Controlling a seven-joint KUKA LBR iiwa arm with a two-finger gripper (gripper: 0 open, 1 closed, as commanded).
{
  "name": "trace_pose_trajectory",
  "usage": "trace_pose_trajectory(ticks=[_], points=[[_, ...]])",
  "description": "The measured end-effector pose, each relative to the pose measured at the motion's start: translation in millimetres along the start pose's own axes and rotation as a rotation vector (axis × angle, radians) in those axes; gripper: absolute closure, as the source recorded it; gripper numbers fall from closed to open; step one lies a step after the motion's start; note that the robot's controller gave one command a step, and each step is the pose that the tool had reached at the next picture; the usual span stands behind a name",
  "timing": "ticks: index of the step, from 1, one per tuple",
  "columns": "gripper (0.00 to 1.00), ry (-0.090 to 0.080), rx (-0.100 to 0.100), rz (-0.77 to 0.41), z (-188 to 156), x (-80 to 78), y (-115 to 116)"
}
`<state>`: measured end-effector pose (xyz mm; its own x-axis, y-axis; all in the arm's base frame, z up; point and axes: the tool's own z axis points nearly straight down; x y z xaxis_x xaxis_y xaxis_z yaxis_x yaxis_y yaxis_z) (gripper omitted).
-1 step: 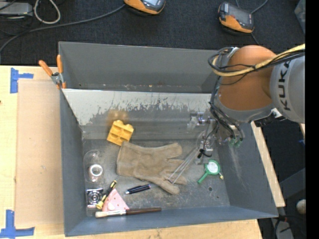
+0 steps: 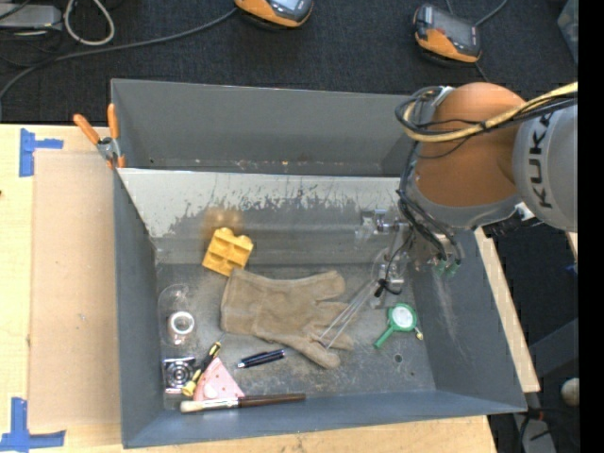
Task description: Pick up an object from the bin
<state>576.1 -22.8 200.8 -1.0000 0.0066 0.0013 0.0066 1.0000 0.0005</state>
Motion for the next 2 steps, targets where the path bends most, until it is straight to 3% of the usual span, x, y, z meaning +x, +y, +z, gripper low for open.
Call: trace_pose_trajectory(ticks=[1, 2], points=[[0.00, 0.001, -0.002, 0.047, 133, -44.5, 58], [0.00, -0.012, -0.001, 0.051, 69, -44.3, 83]])
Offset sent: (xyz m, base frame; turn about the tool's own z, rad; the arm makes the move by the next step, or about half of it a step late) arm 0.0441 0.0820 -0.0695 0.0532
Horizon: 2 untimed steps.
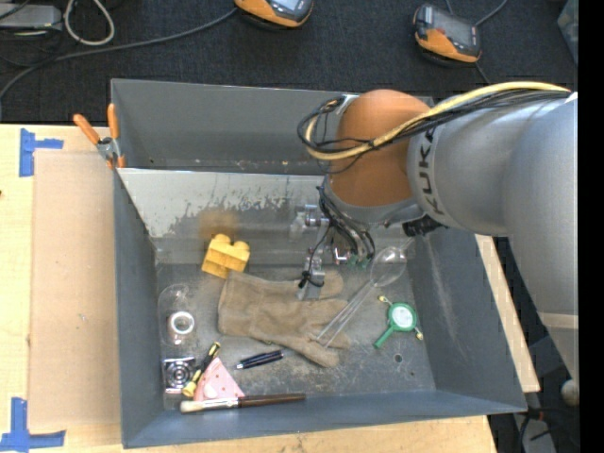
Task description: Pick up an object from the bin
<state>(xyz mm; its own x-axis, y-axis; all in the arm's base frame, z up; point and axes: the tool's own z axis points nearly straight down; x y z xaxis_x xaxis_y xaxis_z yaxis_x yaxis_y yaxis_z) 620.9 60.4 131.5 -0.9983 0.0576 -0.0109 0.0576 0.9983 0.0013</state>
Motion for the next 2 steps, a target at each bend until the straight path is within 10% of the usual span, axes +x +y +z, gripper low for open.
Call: trace_pose_trajectory(ticks=[2], points=[[0.00, -0.003, -0.001, -0.171, 61, 32.8, 7]])
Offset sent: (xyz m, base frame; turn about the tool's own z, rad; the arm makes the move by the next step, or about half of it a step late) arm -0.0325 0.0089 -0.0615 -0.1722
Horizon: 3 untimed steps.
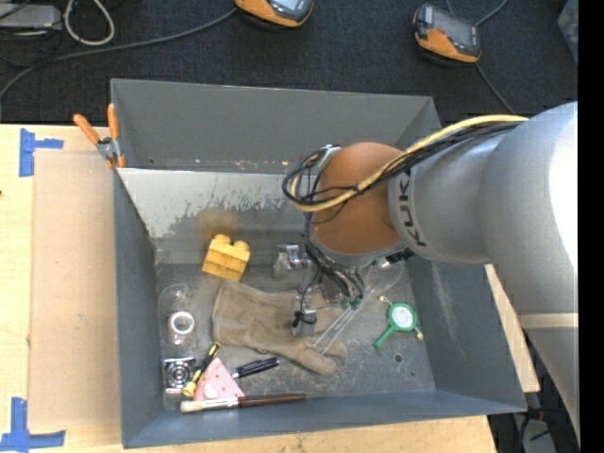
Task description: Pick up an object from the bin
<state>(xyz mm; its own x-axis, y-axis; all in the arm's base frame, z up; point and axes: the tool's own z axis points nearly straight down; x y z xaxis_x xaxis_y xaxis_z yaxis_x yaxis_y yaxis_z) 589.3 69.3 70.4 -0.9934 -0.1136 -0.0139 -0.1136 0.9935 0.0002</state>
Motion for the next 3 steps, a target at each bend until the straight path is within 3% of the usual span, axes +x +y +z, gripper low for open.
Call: trace_pose_trajectory(ticks=[1, 2, 3], points=[[1.00, 0.006, 0.000, 0.037, 0, -5.7, -7], [1.00, 0.006, 0.000, 0.037, 0, -5.7, -7], [1.00, 0.016, 0.000, 0.036, -31, -3.1, -7]])
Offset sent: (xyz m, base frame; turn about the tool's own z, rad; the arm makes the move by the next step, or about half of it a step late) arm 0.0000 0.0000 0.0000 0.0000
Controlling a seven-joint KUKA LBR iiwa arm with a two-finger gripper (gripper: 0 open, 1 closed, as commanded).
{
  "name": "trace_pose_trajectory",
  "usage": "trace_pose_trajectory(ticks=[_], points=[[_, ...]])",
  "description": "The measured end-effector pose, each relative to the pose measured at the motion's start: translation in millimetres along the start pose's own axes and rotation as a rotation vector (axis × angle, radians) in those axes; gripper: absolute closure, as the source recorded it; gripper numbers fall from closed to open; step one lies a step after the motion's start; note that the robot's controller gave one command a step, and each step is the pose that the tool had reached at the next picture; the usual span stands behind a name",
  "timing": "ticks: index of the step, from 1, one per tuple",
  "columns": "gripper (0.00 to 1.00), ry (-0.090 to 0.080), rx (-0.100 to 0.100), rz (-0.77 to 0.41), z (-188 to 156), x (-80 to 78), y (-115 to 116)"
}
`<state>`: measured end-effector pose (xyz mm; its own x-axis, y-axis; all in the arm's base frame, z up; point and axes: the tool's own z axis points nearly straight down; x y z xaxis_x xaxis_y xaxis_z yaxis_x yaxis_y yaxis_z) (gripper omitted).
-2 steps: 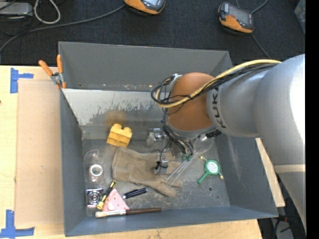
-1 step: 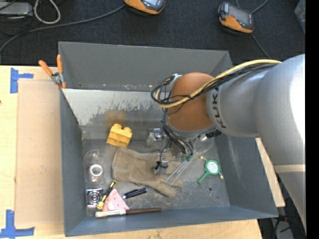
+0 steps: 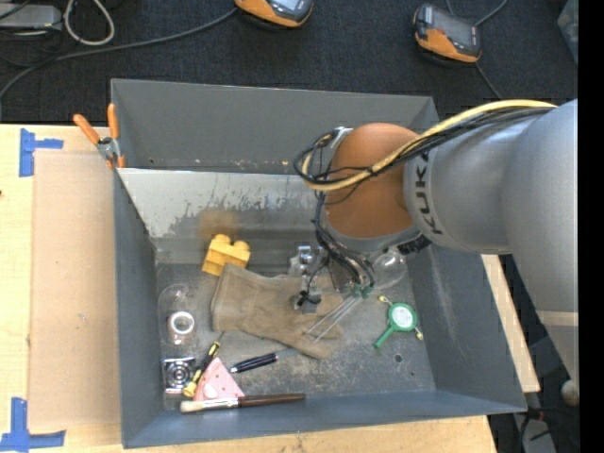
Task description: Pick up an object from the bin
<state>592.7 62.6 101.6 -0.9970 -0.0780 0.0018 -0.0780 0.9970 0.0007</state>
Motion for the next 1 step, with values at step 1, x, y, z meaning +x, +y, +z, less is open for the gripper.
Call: trace_pose_trajectory(ticks=[1], points=[[1.00, -0.009, 0.000, 0.000, -46.6, -2.3, 0.1]])
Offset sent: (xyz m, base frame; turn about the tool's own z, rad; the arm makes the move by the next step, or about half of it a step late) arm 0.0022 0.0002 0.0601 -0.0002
